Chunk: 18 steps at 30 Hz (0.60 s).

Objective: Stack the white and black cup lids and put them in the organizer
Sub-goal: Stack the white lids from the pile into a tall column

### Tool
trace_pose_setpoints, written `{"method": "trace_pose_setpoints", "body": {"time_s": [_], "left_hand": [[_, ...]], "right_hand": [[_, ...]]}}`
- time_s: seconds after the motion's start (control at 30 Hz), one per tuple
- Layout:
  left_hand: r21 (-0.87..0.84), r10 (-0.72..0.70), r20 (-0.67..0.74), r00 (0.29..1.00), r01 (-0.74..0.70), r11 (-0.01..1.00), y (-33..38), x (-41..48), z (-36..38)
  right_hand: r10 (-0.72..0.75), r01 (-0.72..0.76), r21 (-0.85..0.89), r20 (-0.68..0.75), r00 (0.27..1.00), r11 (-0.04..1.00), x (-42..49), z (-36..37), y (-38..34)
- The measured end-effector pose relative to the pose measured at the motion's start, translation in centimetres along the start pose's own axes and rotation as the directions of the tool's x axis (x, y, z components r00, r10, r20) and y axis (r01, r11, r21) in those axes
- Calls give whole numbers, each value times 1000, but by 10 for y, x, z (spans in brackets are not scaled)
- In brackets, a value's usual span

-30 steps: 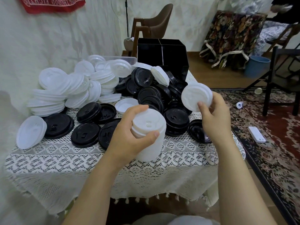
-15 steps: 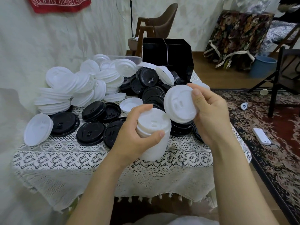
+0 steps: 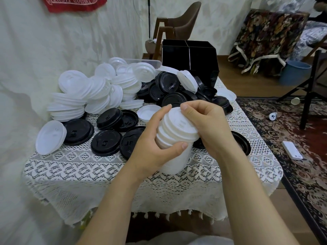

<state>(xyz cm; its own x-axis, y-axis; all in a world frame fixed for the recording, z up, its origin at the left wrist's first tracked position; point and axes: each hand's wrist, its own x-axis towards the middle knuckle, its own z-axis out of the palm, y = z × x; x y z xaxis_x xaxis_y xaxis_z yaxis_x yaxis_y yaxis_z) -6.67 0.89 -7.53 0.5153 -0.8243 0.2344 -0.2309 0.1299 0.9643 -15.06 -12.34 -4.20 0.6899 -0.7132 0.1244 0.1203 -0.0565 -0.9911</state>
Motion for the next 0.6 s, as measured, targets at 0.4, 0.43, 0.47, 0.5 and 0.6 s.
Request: {"method": "trace_pose_setpoints", "body": {"time_s": [0.4,0.43,0.47,0.5,0.6], "left_hand": [[0,-23,-30,999,23,1000,0,-1,0],[-3,-29,-30,999,29,1000,-1,-1,0],[-7,-37,-30,999,37,999,-2,-1,-1],[-11,-46,-30,999,46,999,-2,0,-1],[-16,-64,-30,998,63,998,-4,0,-3]], "right_hand": [[-97,159,-248,247,964,956,-16,-6,-2],[-105,170,-247,255,961,954,-16,-5,-3],[-112,181,-248,268,957,952,-17,-5,-3],[-120,194,-253,283,952,948,-17,-5,-4],[-127,218,-261,325,937,941,-17,-4,-5]]}}
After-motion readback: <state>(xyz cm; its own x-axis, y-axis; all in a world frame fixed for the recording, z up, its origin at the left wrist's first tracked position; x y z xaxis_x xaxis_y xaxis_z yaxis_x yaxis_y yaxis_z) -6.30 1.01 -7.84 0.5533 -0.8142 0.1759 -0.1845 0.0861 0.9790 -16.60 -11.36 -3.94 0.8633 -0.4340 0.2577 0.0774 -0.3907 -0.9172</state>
